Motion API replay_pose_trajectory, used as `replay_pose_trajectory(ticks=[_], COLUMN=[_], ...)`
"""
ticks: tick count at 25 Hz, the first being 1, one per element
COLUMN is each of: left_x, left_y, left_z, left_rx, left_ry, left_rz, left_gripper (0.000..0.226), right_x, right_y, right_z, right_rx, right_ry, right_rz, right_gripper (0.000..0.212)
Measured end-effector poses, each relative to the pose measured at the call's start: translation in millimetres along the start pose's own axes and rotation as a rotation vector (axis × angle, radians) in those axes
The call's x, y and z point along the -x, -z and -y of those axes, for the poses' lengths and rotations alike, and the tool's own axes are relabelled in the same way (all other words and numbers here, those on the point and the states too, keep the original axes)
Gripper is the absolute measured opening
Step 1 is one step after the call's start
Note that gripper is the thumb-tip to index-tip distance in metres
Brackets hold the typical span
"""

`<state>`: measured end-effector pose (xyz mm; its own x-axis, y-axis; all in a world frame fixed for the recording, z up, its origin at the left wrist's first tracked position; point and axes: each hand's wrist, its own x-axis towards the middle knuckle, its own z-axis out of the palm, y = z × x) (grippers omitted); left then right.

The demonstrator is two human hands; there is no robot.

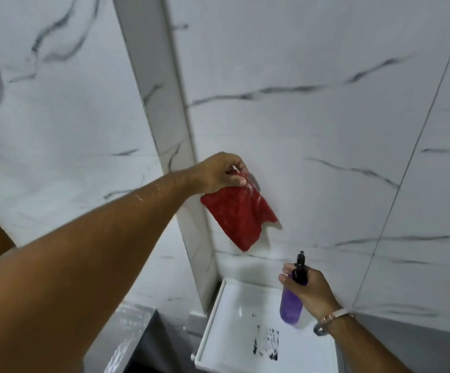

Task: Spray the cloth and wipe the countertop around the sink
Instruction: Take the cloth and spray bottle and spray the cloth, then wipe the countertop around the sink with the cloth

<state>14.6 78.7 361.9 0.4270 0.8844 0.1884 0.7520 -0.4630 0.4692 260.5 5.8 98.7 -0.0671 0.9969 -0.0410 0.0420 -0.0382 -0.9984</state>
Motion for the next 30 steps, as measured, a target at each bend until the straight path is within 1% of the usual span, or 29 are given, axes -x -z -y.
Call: replay_pose_trajectory(ticks=[3,5,6,7,8,9,10,11,12,13,14,15,16,17,18,19,20,21,22,24,25,26,28,30], left_x=[11,18,22,27,31,35,39,43,48,54,62,70,79,90,101,113,127,144,158,196,218,237,284,331], left_y=[-20,-33,-39,-44,-48,-50,-51,-52,-52,-51,-48,-46,-42,-37,-32,-25,-17,-6,3,27,40,51,79,99], left_z=[12,22,27,30,33,36,39,40,42,45,49,51,55,61,64,72,83,97,111,155,182,206,267,336], left_rx=[0.011,0.038,0.050,0.061,0.074,0.085,0.093,0.098,0.100,0.106,0.117,0.131,0.148,0.167,0.186,0.209,0.231,0.245,0.256,0.263,0.264,0.270,0.235,0.062], left_ry=[0.015,0.037,0.049,0.060,0.073,0.083,0.091,0.099,0.108,0.120,0.134,0.144,0.153,0.159,0.161,0.173,0.192,0.216,0.237,0.308,0.361,0.414,0.526,0.618], left_rz=[0.037,0.069,0.089,0.109,0.128,0.143,0.155,0.173,0.195,0.221,0.250,0.285,0.316,0.348,0.384,0.407,0.415,0.407,0.394,0.348,0.322,0.301,0.228,0.097], left_gripper=[0.020,0.018,0.018,0.018,0.018,0.019,0.020,0.021,0.022,0.024,0.025,0.026,0.027,0.028,0.029,0.030,0.032,0.033,0.034,0.034,0.034,0.035,0.038,0.037], right_x=[4,7,10,14,20,29,44,65,89,110,121,117,101,80,57,35,16,1,-10,-22,-25,-29,-40,-49], right_y=[7,6,4,2,2,2,3,6,5,-1,-10,-18,-32,-50,-70,-94,-121,-150,-173,-234,-266,-293,-368,-448], right_z=[-51,-66,-67,-66,-65,-68,-74,-83,-91,-91,-87,-77,-58,-33,-4,25,49,64,71,72,70,69,64,49], right_rx=[0.010,0.029,0.053,0.087,0.139,0.211,0.309,0.391,0.438,0.427,0.403,0.402,0.421,0.445,0.459,0.471,0.493,0.503,0.489,0.443,0.468,0.518,0.623,0.757], right_ry=[-0.121,-0.185,-0.188,-0.174,-0.162,-0.160,-0.170,-0.171,-0.133,-0.037,0.097,0.232,0.349,0.441,0.485,0.486,0.438,0.364,0.285,0.168,0.179,0.237,0.375,0.493], right_rz=[-0.143,-0.190,-0.197,-0.211,-0.248,-0.333,-0.462,-0.577,-0.607,-0.527,-0.367,-0.184,-0.045,0.049,0.121,0.198,0.311,0.452,0.605,0.847,0.894,0.874,0.813,0.742], right_gripper=[0.027,0.027,0.030,0.041,0.063,0.090,0.108,0.111,0.101,0.080,0.060,0.050,0.046,0.049,0.060,0.075,0.088,0.089,0.076,0.035,0.020,0.014,0.021,0.026])
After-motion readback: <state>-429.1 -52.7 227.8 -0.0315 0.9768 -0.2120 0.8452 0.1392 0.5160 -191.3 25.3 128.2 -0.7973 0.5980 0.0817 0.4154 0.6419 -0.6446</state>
